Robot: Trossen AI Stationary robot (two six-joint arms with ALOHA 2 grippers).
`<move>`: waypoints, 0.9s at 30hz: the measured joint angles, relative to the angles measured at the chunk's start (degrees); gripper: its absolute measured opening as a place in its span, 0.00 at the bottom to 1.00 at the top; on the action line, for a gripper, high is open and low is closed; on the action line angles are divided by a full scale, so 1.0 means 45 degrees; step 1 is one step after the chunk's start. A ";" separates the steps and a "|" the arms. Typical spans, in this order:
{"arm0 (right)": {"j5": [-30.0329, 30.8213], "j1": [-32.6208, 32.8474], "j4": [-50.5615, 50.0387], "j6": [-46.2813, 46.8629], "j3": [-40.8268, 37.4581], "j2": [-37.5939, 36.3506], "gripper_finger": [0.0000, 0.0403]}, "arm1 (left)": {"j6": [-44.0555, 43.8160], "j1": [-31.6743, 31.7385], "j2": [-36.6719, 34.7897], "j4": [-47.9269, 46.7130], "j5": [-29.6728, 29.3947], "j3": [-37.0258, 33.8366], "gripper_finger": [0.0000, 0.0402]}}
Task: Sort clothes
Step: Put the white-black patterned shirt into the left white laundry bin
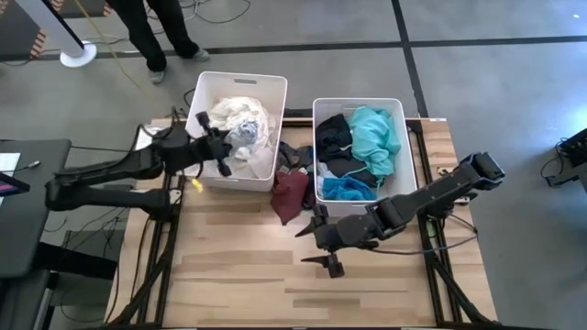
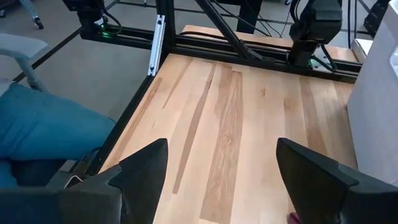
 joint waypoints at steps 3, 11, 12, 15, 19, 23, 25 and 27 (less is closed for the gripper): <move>0.0000 0.0139 -0.0003 0.0080 -0.0002 0.0000 0.77 | -0.0656 0.0939 0.0413 -0.0768 0.0800 0.0000 0.15; 0.0317 0.0339 -0.0056 0.0116 -0.0005 0.0002 0.77 | -0.1937 0.2954 0.2215 -0.2435 0.3061 0.0000 0.15; 0.0356 0.0353 -0.0053 0.0115 -0.0005 0.0005 0.77 | -0.2037 0.3113 0.2467 -0.2512 0.3236 0.0000 0.15; 0.0396 0.0400 -0.0052 0.0115 -0.0005 0.0005 0.77 | -0.2175 0.3482 0.3177 -0.2754 0.3633 0.0000 0.15; 0.0579 0.0466 -0.0069 0.0115 -0.0006 0.0005 0.77 | -0.2390 0.3775 0.3916 -0.3011 0.3960 0.0000 0.15; 0.0656 0.0487 -0.0115 0.0110 -0.0015 0.0005 0.77 | -0.2631 0.3906 0.4426 -0.3295 0.4642 0.0000 0.17; 0.0656 0.0458 -0.0137 0.0101 -0.0022 0.0005 0.77 | -0.2699 0.3909 0.4601 -0.3415 0.4755 0.0005 0.18; 0.0663 0.0439 -0.0115 0.0096 -0.0077 0.0005 0.77 | -0.2815 0.3909 0.4637 -0.3608 0.4767 0.0005 0.19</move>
